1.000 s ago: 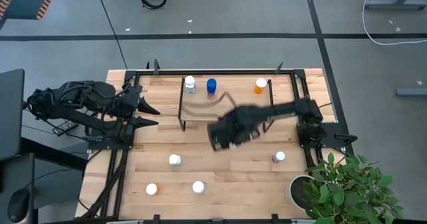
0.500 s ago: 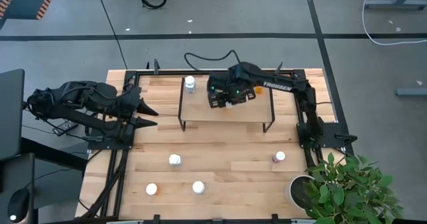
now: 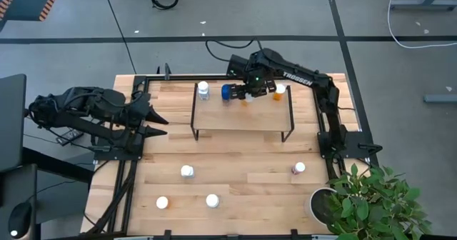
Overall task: Pick and place medicine bottles onto shelf by color
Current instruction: Put the right orange pill bottle on the shelf
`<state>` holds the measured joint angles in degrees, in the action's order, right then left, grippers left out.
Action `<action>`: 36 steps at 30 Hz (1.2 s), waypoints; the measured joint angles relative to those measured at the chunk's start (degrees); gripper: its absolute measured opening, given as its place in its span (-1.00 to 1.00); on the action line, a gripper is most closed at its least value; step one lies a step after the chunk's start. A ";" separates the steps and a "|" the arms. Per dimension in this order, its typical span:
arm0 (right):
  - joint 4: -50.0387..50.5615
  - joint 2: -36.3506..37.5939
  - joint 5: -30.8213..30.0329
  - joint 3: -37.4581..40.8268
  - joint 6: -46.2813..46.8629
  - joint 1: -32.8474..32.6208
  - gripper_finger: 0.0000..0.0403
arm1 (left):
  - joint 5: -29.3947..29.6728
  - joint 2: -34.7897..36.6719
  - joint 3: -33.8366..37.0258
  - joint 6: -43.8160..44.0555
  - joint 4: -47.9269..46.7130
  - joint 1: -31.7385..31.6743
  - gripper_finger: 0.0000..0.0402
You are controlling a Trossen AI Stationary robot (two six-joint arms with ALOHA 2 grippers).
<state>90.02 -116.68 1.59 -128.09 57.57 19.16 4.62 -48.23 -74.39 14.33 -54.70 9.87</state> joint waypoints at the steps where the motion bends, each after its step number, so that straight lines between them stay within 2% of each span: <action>1: 0.02 0.00 0.04 0.00 -1.15 0.32 0.13 | 0.00 0.00 0.00 0.00 0.00 0.00 -0.13; 13: 0.00 0.00 0.35 0.00 -19.26 3.14 0.11 | 0.00 0.02 0.00 0.42 0.00 0.00 -0.14; 22: 0.00 0.00 -0.69 0.02 -39.89 3.50 0.11 | 0.01 0.02 -0.02 0.50 0.00 0.00 -0.14; 36: 0.00 0.00 0.34 0.04 -47.38 5.46 0.11 | 1.33 0.00 -0.07 2.46 -0.11 0.00 -0.14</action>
<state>90.02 -116.68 1.93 -128.05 10.19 24.62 5.96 -48.23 -74.46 16.78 -54.81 9.87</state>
